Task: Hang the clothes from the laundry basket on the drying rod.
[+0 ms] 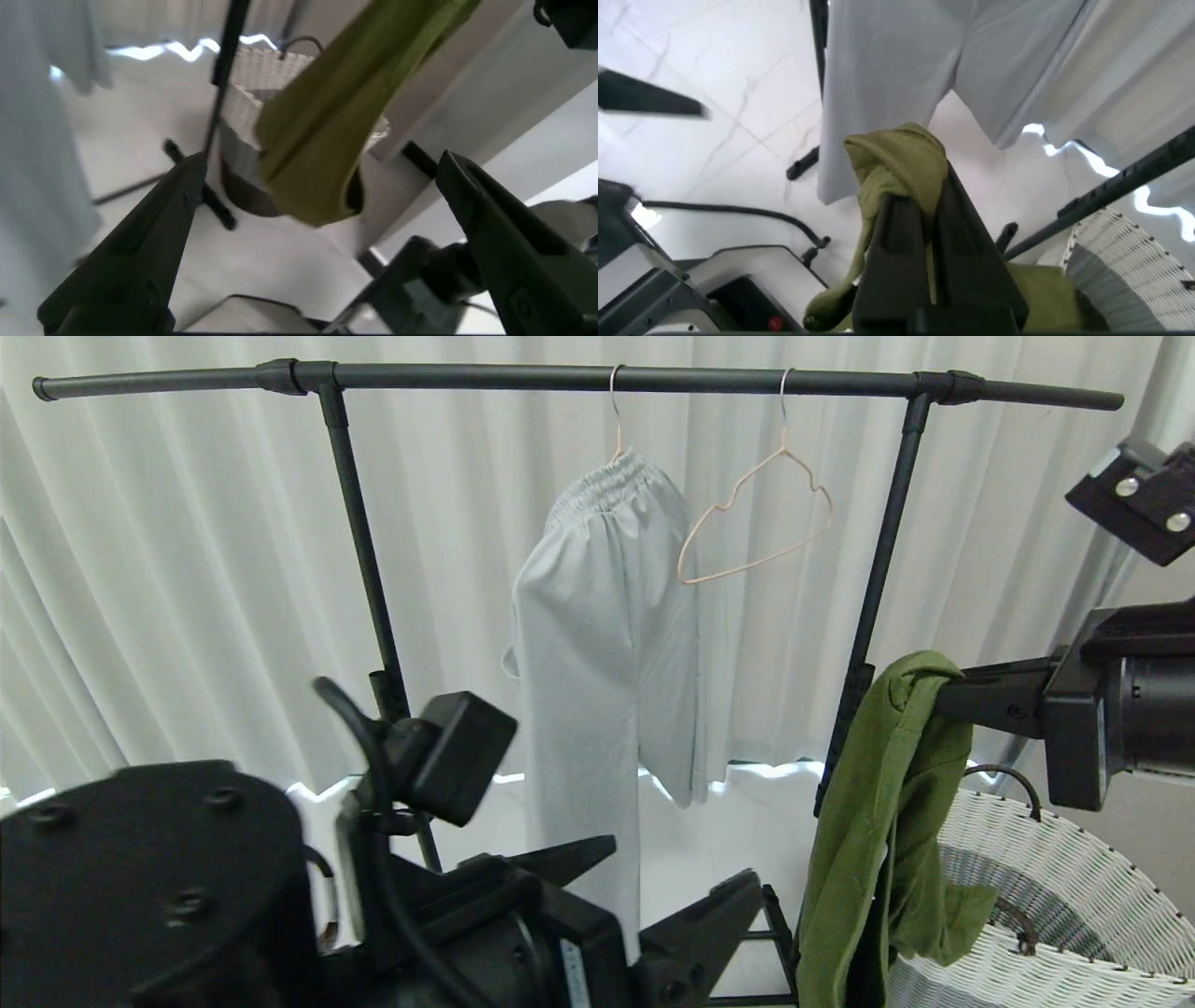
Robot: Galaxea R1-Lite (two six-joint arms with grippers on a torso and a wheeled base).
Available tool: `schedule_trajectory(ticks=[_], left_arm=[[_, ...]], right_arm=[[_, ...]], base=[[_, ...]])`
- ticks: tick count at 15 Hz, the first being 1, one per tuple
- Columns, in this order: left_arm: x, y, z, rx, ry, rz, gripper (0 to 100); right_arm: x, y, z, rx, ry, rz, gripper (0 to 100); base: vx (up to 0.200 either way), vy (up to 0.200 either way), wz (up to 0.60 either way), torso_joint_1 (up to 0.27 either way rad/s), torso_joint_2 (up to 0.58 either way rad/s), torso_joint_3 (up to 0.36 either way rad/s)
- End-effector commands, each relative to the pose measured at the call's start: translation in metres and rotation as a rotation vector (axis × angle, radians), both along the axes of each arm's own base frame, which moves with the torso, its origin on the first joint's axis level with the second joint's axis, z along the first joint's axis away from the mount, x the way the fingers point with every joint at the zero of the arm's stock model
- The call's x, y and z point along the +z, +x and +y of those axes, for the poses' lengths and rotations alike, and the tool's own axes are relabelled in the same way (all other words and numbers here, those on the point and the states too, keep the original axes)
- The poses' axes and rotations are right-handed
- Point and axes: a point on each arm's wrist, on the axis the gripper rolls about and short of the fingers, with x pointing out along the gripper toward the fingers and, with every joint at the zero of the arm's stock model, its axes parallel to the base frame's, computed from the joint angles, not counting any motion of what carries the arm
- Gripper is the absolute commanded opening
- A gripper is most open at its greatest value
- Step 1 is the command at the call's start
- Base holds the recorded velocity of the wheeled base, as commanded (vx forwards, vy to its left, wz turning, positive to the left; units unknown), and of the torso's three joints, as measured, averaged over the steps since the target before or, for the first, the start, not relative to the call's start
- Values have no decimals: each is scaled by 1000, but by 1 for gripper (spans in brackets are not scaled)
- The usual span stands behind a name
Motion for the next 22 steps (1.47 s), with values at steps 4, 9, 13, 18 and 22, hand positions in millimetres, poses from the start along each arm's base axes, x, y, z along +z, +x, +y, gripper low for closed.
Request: schedule_trajectory(ticks=[4,9,13,18,22], left_arm=[[-14,34,-74,-3,-7,60,100],[-25,44,-94,-1,7,77,100],[-29,48,-99,21,17,76,100],[-42,56,-86,120,69,77,100],[-61,48,-59,147,159,107,100]], right_arm=[[-8,-4,-3,1,21,-8,0],[-9,-3,-2,-10,36,5,0],[-15,1,1,-10,48,-12,0],[-15,2,3,-8,46,-18,0],[-21,12,11,-5,-2,-23,0]], base=[[0,0,0,0,0,0],[0,0,0,0,0,0],[0,0,0,0,0,0],[0,0,0,0,0,0],[0,0,0,0,0,0]])
